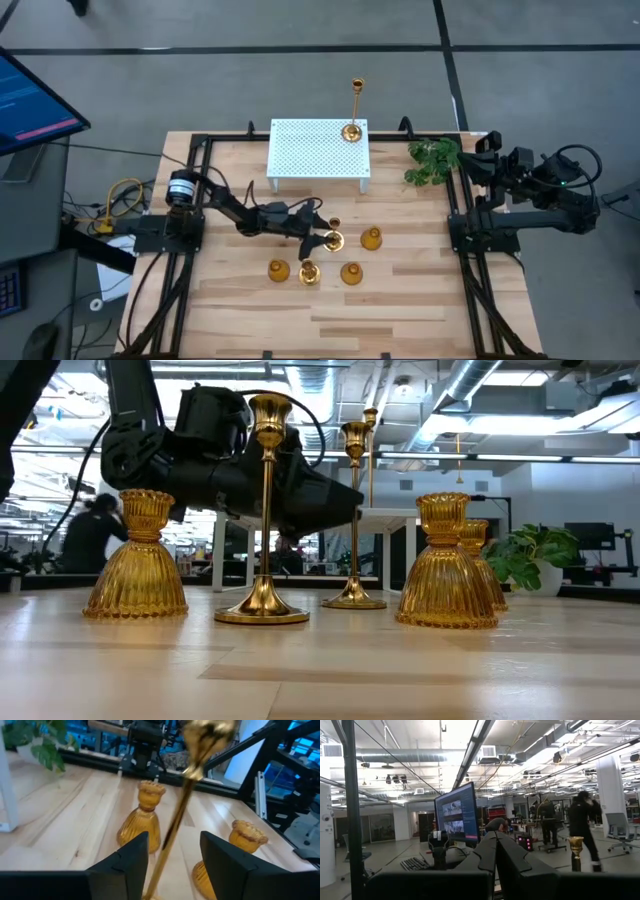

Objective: Pick & Place candle stick holders
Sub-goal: Put the medium gold candle holder on the shelf

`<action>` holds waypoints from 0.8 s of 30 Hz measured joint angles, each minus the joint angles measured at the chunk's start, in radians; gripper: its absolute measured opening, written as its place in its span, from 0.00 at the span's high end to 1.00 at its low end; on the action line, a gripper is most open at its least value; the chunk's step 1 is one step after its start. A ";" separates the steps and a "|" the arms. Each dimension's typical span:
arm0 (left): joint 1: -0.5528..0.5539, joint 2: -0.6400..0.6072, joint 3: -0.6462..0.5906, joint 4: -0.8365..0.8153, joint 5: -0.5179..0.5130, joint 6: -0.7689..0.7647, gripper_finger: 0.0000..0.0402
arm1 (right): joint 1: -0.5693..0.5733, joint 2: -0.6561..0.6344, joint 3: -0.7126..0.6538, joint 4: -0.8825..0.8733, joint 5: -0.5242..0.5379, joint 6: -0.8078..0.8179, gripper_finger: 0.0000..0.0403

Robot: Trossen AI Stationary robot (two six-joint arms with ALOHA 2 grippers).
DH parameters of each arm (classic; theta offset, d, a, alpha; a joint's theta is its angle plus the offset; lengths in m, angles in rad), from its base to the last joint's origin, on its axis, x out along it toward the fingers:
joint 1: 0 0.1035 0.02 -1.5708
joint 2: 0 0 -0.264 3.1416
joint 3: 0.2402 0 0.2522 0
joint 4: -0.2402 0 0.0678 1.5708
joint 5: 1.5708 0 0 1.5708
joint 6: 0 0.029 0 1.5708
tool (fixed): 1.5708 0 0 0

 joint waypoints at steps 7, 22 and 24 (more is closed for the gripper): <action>0.004 -0.008 0.000 0.000 0.001 0.024 0.74 | 0.000 0.000 0.000 0.000 0.000 0.006 1.00; 0.003 -0.011 0.001 0.004 0.004 0.023 0.95 | 0.000 0.000 0.000 0.000 0.000 0.002 1.00; 0.003 -0.017 0.001 -0.001 0.002 0.024 0.96 | 0.000 0.000 0.000 0.000 0.000 0.003 1.00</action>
